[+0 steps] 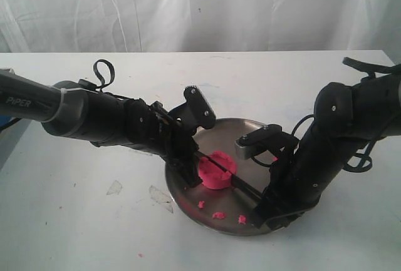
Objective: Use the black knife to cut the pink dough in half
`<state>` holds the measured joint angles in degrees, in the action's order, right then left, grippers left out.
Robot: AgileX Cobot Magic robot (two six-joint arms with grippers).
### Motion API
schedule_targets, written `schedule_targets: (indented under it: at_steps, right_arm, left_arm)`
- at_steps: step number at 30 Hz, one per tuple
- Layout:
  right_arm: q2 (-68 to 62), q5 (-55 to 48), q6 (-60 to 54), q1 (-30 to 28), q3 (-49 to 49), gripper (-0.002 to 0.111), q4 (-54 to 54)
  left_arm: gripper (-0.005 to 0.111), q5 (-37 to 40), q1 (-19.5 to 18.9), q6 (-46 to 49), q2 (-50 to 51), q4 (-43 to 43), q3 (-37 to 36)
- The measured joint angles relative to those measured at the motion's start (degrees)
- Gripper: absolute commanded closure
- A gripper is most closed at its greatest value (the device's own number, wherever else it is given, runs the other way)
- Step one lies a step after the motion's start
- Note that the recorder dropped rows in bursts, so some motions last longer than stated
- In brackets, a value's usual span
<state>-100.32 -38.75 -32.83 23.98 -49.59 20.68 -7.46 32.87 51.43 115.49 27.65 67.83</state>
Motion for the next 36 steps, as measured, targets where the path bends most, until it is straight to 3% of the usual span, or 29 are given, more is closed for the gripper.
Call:
schedule_targets:
  at_steps: [13,19,24,33,36]
  right_arm:
    - [0.0,0.32,0.1,0.0,0.0,0.107,0.0]
    - [0.0,0.32,0.22,0.0,0.0,0.089,0.0]
    - [0.0,0.86,0.22,0.0,0.0,0.084,0.0]
    - [0.0,3.36,0.22,0.0,0.0,0.084,0.1]
    - [0.0,3.49,0.22,0.0,0.0,0.097,0.1]
  left_arm:
    - [0.107,0.0,0.0,0.0,0.0,-0.09,0.0]
    - [0.107,0.0,0.0,0.0,0.0,-0.09,0.0]
    - [0.107,0.0,0.0,0.0,0.0,-0.09,0.0]
    - [0.107,0.88,0.0,0.0,0.35,-0.09,0.0]
    - [0.107,0.88,0.0,0.0,0.35,-0.21,0.0]
